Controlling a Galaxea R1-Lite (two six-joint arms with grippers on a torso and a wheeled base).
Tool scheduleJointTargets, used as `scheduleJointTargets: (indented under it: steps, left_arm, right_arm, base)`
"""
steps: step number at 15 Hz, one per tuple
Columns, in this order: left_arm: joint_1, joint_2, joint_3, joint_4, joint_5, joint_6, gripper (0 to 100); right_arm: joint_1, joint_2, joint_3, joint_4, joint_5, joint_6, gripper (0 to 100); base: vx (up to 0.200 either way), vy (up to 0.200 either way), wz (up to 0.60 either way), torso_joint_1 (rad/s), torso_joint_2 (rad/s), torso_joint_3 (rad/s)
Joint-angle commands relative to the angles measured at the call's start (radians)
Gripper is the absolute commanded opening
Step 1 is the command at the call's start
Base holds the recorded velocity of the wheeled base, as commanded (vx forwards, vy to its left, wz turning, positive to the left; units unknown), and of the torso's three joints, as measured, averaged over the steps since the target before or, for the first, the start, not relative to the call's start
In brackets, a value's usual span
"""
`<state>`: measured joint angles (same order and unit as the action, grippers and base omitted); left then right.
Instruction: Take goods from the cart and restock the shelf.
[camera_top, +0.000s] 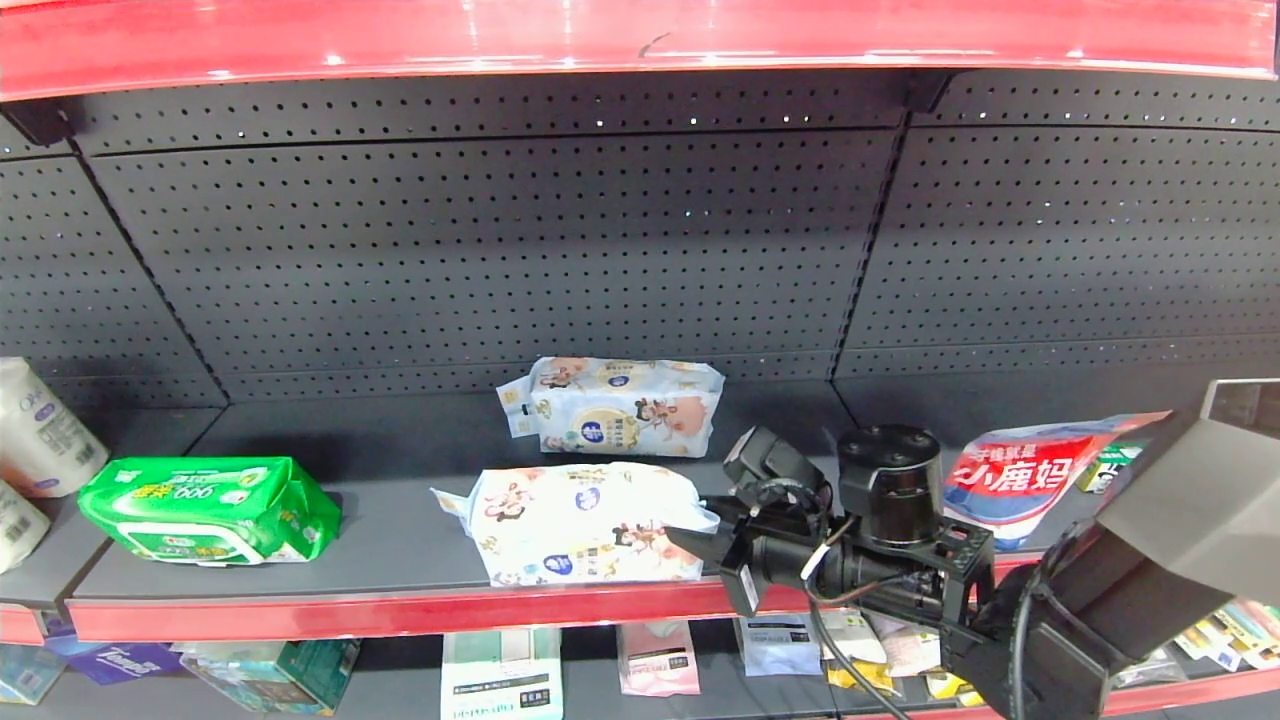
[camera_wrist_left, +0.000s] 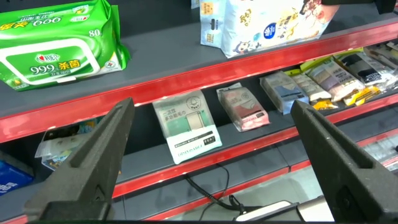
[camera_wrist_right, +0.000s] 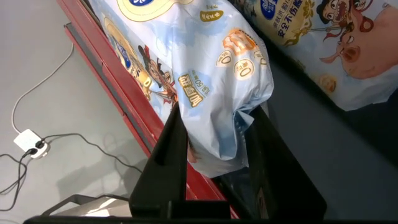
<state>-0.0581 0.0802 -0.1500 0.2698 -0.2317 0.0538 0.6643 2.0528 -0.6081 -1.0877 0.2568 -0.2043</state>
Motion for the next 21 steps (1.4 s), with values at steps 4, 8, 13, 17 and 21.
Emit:
scheduleJointTargets:
  steps: [4, 8, 13, 17, 21]
  left_arm:
    - [0.000, 0.000, 0.000, 0.000, 0.000, 0.000, 100]
    - [0.000, 0.000, 0.000, 0.000, 0.002, 0.000, 100]
    - [0.000, 0.000, 0.000, 0.000, 0.003, 0.000, 100]
    - [0.000, 0.000, 0.000, 0.000, -0.001, 0.000, 100]
    - [0.000, 0.001, 0.000, 0.000, -0.005, -0.003, 100]
  right_arm:
    - [0.006, 0.001, -0.001, 0.000, -0.005, 0.000, 0]
    - [0.008, 0.004, -0.006, 0.000, -0.008, 0.003, 0]
    - [0.005, 0.009, -0.007, 0.000, -0.008, 0.008, 100]
    - [-0.006, -0.025, 0.014, 0.000, -0.030, 0.032, 100]
    - [-0.048, -0.123, 0.120, 0.000, -0.070, 0.040, 100]
  base:
    - [0.000, 0.000, 0.00, 0.000, 0.00, 0.000]
    - [0.000, 0.000, 0.00, 0.000, 0.00, 0.000]
    - [0.000, 0.000, 0.00, 0.000, 0.00, 0.000]
    - [0.000, 0.000, 0.00, 0.000, 0.00, 0.000]
    - [0.000, 0.000, 0.00, 0.000, 0.00, 0.000]
